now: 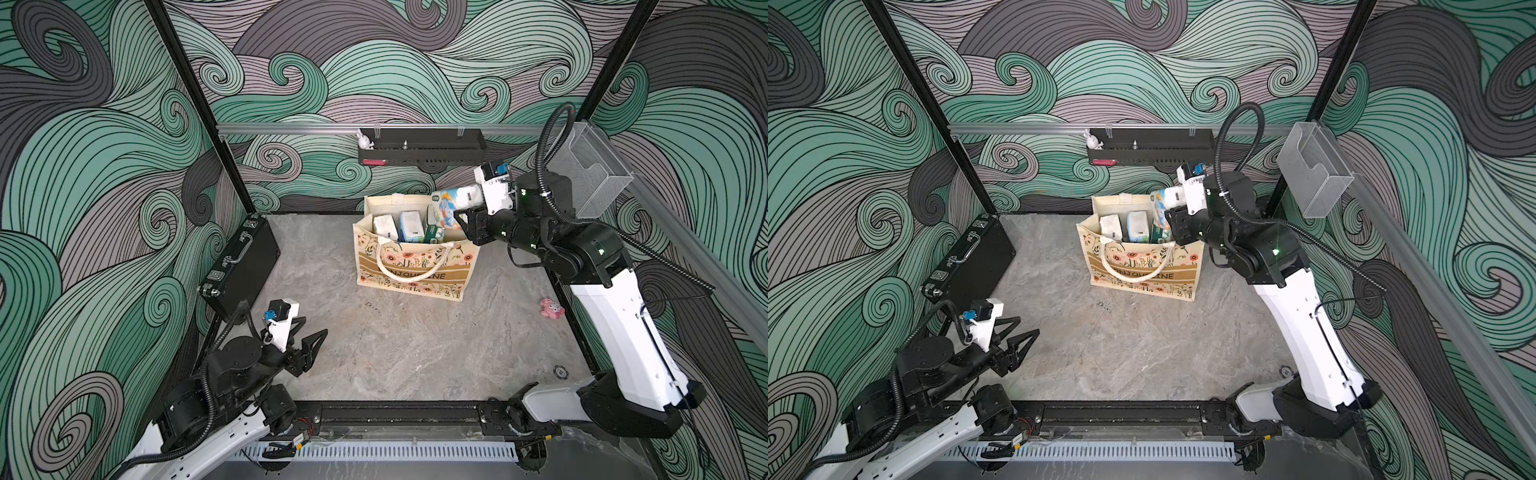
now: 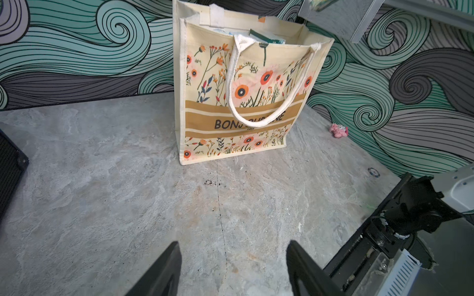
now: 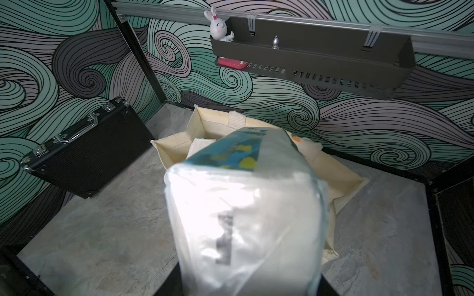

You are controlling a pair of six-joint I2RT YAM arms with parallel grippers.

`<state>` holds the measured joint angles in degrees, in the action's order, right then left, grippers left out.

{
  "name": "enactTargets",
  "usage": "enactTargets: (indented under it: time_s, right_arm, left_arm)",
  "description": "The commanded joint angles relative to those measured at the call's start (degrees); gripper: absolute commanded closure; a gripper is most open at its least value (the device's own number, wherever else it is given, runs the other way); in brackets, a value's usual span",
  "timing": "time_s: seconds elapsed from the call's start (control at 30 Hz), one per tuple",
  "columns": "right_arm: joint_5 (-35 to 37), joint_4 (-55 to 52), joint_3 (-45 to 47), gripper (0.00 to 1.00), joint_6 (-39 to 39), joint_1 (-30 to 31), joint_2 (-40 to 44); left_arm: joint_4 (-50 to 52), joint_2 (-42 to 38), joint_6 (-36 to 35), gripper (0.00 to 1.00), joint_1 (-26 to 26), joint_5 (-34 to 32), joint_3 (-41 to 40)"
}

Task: Put tissues into the canvas bag
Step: Place the pack of facial tissues in the canvas bag.

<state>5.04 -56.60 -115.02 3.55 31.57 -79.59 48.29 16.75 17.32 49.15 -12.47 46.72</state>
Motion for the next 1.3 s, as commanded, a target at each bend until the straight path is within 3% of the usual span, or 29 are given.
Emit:
enactTargets:
  time_s: [0.0,0.3,0.67,1.27]
  right_arm:
    - [5.0,-0.3,-1.3,0.52,-3.1,-0.2,-0.4]
    - [10.6,-0.4,0.5,0.50,-5.3,-0.3,-2.3]
    - [11.4,-0.4,5.9,0.47,-5.2,-2.2,-4.6]
    - [10.9,0.3,5.7,0.45,-3.6,-5.3,-10.3]
  left_arm:
    - [1.8,1.5,-0.6,0.30,-0.5,-1.4,1.3]
    - [1.7,1.1,-0.6,0.29,-0.8,-1.9,1.1]
    - [2.0,1.1,-0.5,0.29,-0.9,-2.3,1.1]
    - [2.3,1.6,-0.4,0.29,-0.9,-2.4,1.1]
